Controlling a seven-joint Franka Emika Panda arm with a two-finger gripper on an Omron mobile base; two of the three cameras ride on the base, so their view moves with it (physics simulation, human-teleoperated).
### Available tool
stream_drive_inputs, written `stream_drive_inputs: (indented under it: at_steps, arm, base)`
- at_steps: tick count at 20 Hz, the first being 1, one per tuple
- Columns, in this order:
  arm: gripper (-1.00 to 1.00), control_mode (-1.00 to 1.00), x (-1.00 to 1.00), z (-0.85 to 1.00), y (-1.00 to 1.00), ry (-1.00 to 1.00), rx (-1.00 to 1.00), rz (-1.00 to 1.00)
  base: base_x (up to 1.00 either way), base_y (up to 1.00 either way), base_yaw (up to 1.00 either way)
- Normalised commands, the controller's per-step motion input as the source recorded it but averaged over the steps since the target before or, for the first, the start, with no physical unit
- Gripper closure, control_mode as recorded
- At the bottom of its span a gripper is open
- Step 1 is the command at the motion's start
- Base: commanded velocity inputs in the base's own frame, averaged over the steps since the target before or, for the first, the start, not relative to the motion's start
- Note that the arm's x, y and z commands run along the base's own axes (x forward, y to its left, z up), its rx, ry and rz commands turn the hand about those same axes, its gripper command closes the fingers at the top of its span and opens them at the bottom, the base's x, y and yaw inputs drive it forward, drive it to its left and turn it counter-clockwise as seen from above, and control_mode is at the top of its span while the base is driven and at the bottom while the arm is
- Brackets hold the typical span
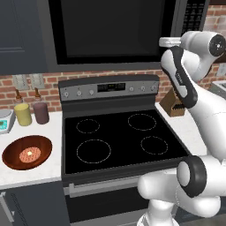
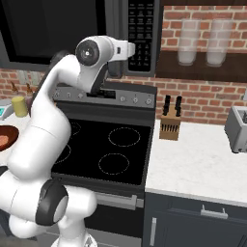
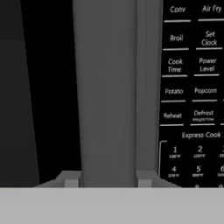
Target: Open the microwave, place the bowl with waffle inside the microwave, then close the microwave door and turn it on.
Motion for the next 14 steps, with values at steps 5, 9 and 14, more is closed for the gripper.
stream_drive_inputs:
  at_steps: [5, 9, 14]
  arm:
    - [1.0, -1.0, -0.98, 0.0, 0.0, 0.0, 0.0, 0.0]
    - [1.0, -1.0, -1.0, 0.0, 0.0, 0.0, 0.0, 0.0]
    - [1.0, -1.0, -1.0, 0.0, 0.0, 0.0, 0.0, 0.0]
  base:
    - [0.0, 0.0, 0.0]
    - [0.0, 0.0, 0.0]
    - [0.0, 0.0, 0.0]
